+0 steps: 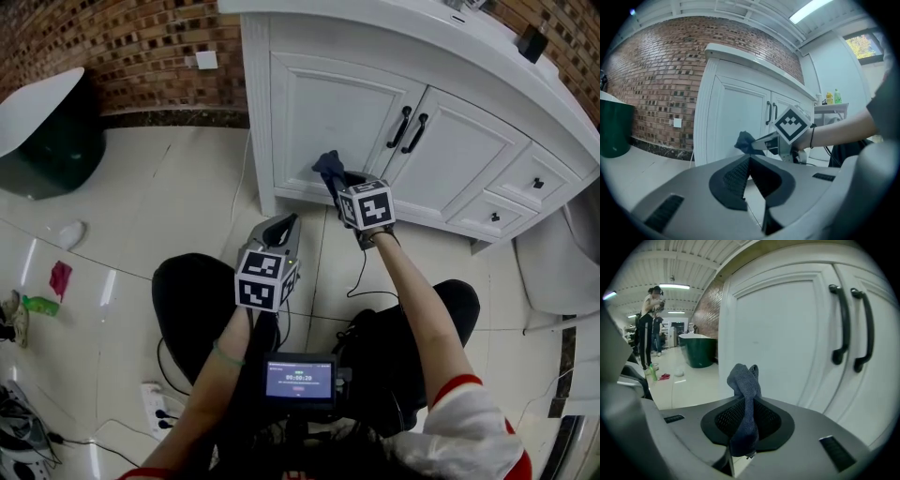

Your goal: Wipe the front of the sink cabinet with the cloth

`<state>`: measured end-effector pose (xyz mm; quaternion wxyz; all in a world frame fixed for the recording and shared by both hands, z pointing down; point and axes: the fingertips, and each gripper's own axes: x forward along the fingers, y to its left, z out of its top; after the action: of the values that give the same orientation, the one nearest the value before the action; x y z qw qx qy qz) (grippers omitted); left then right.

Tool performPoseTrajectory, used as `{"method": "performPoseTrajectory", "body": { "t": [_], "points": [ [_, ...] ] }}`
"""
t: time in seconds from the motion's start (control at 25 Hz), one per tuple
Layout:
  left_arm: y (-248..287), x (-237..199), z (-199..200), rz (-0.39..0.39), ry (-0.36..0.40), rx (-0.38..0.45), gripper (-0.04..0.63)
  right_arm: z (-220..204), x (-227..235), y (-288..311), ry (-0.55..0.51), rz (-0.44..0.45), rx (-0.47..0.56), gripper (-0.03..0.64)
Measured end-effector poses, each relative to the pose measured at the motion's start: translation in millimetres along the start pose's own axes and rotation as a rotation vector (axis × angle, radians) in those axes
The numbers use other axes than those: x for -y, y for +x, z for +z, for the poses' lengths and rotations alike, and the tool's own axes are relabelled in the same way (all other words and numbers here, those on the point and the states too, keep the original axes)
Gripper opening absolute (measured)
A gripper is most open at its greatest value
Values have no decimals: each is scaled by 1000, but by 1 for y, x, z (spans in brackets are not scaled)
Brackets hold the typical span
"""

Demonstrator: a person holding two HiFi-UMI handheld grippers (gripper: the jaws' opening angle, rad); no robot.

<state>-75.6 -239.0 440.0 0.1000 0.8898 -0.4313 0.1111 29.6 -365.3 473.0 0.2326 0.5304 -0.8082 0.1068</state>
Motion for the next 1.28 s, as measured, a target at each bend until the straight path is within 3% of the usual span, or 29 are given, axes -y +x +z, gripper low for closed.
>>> {"method": "performPoseTrajectory", "body": {
  "t": [0.28,0.48,0.72,1.28],
  "points": [
    [-6,-15,1,17,-31,23,20,15,-69,63,-7,104,-10,61],
    [-4,-20,-3,20,-6,15,20,18,-80,98,-21,98,-39,61],
    [-1,-21,-6,19,-3,13,20,-6,-42,93,10,32,-73,61],
    [10,0,-13,-7,35,-35,20,-78,87,6,49,-145,-143,61]
  ]
}}
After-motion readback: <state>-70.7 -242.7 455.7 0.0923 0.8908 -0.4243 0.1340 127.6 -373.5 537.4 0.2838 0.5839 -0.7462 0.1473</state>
